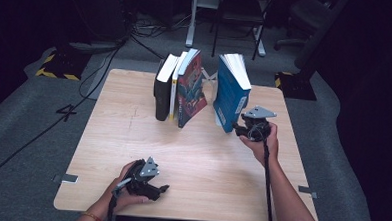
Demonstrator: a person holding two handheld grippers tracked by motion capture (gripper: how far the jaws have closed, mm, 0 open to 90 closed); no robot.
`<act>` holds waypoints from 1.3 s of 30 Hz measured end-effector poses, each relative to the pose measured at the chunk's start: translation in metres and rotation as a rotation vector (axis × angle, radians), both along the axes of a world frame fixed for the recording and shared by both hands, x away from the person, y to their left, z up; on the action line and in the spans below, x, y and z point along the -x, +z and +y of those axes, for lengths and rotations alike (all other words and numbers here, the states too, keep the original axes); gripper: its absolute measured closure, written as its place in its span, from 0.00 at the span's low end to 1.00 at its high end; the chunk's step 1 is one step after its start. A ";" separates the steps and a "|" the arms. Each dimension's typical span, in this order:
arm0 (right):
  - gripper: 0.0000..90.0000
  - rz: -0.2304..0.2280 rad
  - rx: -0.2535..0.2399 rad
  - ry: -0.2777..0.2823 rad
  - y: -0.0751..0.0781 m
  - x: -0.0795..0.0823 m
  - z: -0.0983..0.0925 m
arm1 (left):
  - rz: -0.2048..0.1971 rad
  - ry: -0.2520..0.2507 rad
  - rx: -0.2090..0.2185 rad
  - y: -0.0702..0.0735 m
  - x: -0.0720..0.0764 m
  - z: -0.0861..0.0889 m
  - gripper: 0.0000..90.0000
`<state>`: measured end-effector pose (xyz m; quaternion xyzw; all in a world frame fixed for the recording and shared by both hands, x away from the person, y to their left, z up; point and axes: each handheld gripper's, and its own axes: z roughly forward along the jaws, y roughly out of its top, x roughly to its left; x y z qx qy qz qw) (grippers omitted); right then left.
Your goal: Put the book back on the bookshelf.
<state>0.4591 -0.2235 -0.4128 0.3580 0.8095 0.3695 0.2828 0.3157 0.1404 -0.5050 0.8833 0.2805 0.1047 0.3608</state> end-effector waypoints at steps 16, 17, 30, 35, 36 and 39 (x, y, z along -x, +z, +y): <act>0.44 -0.004 0.095 0.142 0.009 0.039 -0.018 | 0.000 0.000 0.000 0.000 0.000 0.000 0.18; 0.43 0.003 0.101 0.153 0.009 0.040 -0.018 | 0.000 0.000 0.000 0.000 0.000 0.000 0.18; 0.37 -0.006 0.167 0.228 0.001 0.072 -0.026 | 0.000 0.000 0.000 0.000 0.000 0.000 0.18; 0.36 -0.010 0.151 0.234 -0.001 0.082 -0.033 | 0.000 0.000 0.000 0.000 0.000 0.000 0.18; 0.36 -0.007 0.155 0.238 -0.003 0.085 -0.035 | 0.000 0.001 0.000 0.000 0.000 0.000 0.18; 0.35 -0.009 0.172 0.245 -0.004 0.092 -0.040 | 0.000 0.000 0.000 0.000 0.000 0.000 0.18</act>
